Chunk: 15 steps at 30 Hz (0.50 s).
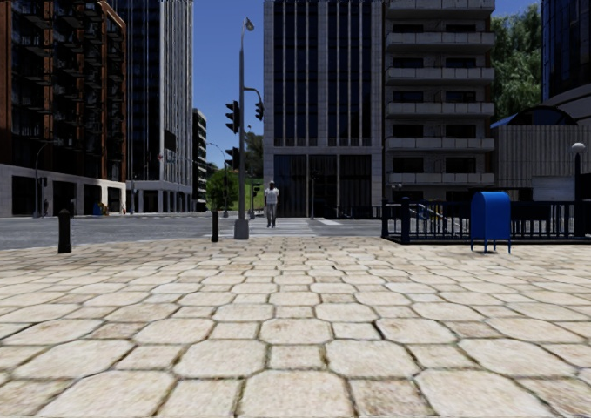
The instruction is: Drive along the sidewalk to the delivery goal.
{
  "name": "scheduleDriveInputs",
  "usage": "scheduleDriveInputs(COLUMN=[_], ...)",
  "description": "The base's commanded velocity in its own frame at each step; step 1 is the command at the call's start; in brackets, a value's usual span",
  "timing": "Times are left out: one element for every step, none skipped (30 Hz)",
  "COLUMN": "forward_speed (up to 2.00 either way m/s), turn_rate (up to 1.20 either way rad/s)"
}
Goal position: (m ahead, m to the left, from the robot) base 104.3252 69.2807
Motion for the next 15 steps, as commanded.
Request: scheduleDriveInputs(forward_speed=[2.00,2.00,2.00,2.00,2.00,2.00,2.00,2.00,2.00,2.00,2.00,2.00,2.00,2.00,2.00], turn_rate=[-0.35,-0.35,-0.35,-0.35,-0.35,-0.35,-0.35,-0.35,-0.35,-0.35,-0.35,-0.35,-0.35,-0.35,-0.35])
